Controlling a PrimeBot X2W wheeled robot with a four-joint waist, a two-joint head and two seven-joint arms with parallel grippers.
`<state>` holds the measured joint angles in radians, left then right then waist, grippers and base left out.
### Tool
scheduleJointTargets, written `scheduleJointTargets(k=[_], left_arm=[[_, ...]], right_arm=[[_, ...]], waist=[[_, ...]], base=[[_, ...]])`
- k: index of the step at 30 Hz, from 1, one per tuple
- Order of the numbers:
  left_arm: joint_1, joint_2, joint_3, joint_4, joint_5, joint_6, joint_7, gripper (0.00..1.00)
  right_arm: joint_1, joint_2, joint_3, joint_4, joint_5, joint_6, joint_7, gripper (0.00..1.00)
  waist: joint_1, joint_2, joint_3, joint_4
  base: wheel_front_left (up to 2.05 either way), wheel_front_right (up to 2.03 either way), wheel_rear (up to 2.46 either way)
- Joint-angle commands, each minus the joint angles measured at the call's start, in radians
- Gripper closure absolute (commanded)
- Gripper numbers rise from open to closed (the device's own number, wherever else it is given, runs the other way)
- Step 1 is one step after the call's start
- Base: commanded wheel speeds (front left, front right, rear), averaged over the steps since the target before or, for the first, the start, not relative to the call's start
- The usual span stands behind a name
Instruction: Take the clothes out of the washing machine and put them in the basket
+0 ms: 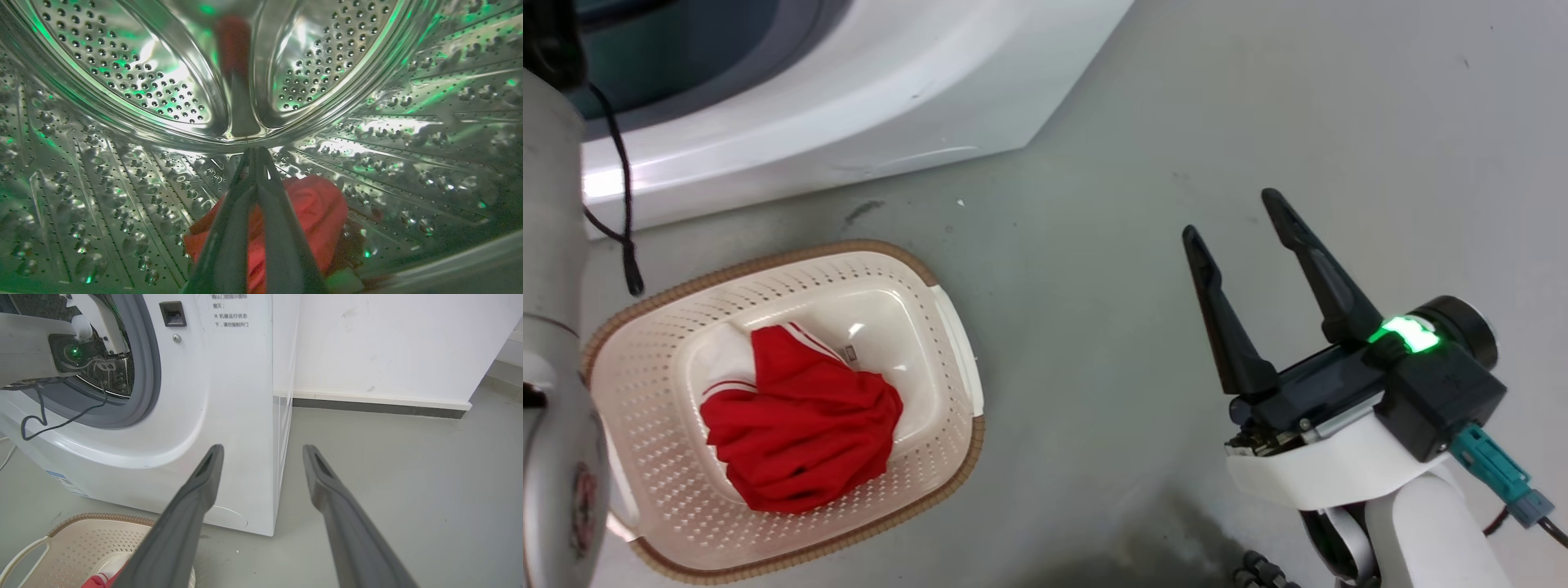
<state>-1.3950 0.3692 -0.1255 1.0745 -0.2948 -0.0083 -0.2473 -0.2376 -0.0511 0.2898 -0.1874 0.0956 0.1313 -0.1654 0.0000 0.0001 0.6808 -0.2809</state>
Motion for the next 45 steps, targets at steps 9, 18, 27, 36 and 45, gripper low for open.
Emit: scheduleJointTargets(k=[9,18,27,36,45], left_arm=[[0.167,-0.053,0.014,-0.079,-0.018,-0.003,-0.019,1.0],[0.216,-0.05,-0.001,-0.081,-0.011,-0.031,-0.015,0.61],[0.171,-0.051,-0.01,-0.007,-0.029,-0.052,0.004,0.0],[0.046,-0.039,-0.023,0.046,-0.034,-0.059,0.079,0.0],[-0.14,-0.003,-0.006,0.07,-0.071,-0.07,0.192,0.0]], right_arm=[[0.036,0.002,-0.057,-0.036,-0.018,-0.001,0.021,0.0],[0.033,0.002,-0.071,-0.052,-0.025,-0.001,0.034,0.0],[0.053,0.002,-0.075,-0.055,-0.022,-0.001,0.031,0.0],[0.04,0.002,-0.042,-0.086,-0.015,-0.001,0.047,0.0],[0.004,0.002,0.002,-0.082,0.008,-0.001,0.021,0.0]], waist=[[0.0,-0.0001,-0.088,0.065],[0.0,-0.0001,-0.105,0.075],[0.0,-0.0001,-0.111,0.076],[0.0,-0.0001,-0.03,0.072],[0.0,-0.0001,0.094,0.009]], base=[[0.0,0.0,0.0],[0.0,0.0,0.0],[0.0,0.0,0.0],[0.0,0.0,0.0],[0.0,0.0,0.0]])
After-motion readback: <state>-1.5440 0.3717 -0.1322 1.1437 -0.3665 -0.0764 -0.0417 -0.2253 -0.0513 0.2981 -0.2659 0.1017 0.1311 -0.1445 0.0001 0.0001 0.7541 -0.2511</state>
